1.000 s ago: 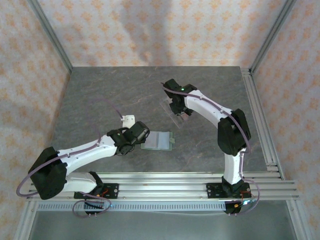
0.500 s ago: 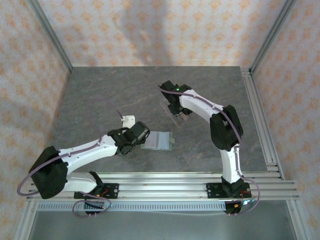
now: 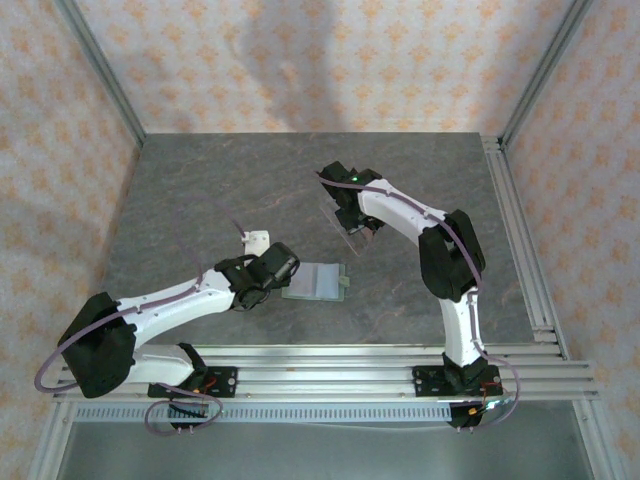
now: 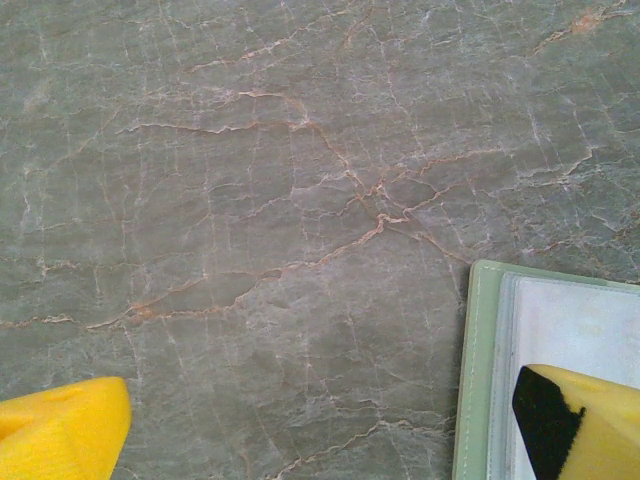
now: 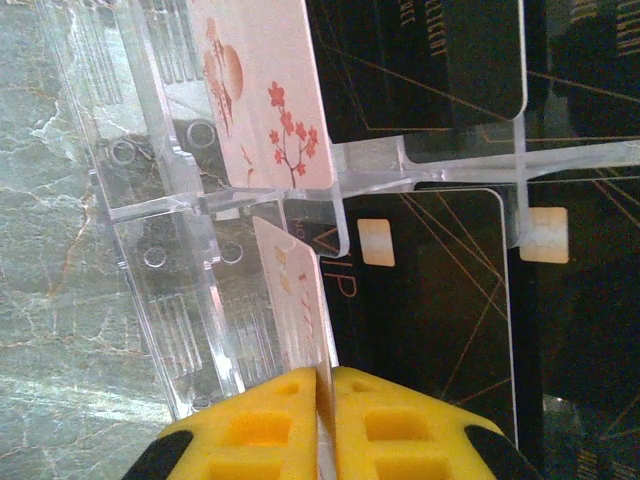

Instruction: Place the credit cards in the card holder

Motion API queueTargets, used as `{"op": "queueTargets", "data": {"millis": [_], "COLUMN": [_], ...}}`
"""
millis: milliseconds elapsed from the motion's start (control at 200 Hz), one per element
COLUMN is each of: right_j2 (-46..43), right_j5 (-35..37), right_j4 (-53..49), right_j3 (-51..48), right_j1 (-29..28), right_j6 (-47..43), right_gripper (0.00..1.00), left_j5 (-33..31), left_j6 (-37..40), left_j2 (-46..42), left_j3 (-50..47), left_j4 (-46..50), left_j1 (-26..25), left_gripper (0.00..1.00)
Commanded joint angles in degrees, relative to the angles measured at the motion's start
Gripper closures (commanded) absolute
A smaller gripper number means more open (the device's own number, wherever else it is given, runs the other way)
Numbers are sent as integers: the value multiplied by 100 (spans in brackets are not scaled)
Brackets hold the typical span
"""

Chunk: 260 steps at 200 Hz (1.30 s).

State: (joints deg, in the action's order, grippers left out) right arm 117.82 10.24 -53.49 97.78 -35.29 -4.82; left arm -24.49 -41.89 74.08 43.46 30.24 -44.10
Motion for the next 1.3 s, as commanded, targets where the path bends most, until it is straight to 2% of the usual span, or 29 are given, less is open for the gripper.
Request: {"op": "queueTargets", "data": {"millis": [0,205,500,706,841,1026,1296], "right_j2": [-94,-143,-586,-1350,-2080,-3224,-3898], "right_j5": [-35,-135,-366,-1233,-2232,-3469,-3183], "right_j4": [-249,-331,-548,-321,587,3065,5676], "right_j3": [171,243,627,452,-617,-2977,-5364], "right_j1": [46,55,57,35,-14,-102,-785], "right_j6": [-34,-64,-23,354,995,2709,4432], "right_gripper": [92,100,100,100,100,100,100], "left_j5": [-149,-135,-144,-78,10,142,231], "left_j6": [93,102,171,238,298,391,418], "left_j2": [-57,-30,91,304,437,705,962], "left_j3": [77,97,173,197,208,274,369], "left_j4": [132,131,149,118,80,26,-28], "left_j1": [32,35,45,42,35,37,34], "left_gripper": [0,0,0,0,0,0,0]}}
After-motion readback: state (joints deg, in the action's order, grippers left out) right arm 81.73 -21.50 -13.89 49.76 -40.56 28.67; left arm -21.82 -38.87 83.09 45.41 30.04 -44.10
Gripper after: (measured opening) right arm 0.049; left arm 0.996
